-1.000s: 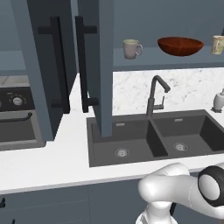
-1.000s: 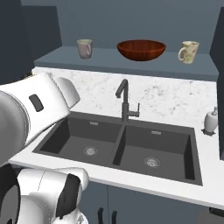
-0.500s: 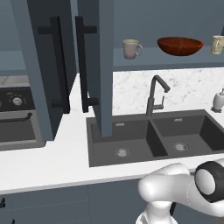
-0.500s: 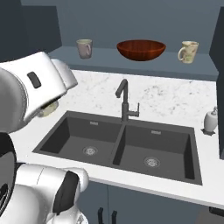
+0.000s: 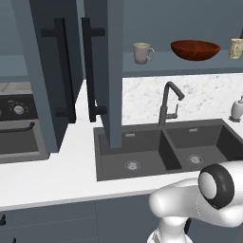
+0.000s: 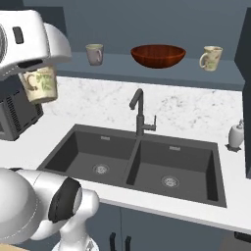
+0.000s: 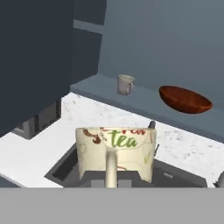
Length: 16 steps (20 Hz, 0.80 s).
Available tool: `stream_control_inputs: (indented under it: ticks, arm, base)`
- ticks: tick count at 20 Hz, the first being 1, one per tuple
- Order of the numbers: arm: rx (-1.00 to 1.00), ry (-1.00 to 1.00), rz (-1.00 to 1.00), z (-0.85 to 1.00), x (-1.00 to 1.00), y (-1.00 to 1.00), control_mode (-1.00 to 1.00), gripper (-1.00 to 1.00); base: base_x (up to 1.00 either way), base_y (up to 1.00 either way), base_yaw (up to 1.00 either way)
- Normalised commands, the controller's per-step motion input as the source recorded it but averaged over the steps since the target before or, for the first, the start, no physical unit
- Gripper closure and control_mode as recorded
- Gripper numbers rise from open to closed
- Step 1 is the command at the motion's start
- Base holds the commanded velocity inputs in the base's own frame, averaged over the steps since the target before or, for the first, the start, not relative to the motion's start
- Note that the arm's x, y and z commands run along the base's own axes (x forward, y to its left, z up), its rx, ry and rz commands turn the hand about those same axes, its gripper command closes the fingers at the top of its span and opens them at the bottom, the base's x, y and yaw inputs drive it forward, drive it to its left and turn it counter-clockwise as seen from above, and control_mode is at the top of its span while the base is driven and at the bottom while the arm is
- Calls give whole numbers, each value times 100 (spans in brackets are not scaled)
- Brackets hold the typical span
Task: Gather all objects into one cabinet and sort the glasses and bowls to opposite sides.
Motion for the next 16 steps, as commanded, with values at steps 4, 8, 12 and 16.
stream_control_inputs:
  ticks: [4,8,12,16]
  arm:
    - [41,-28,-13,-3,15,100,-100,100]
    - [66,-36,-1,25,19,27,-100,100]
    - [62,-20,5,5,84,0,-100,100]
    - [39,-9,12,-6,92,33,-100,100]
  base:
    - [0,0,0]
    - [0,0,0]
    - [0,0,0]
    - [0,0,0]
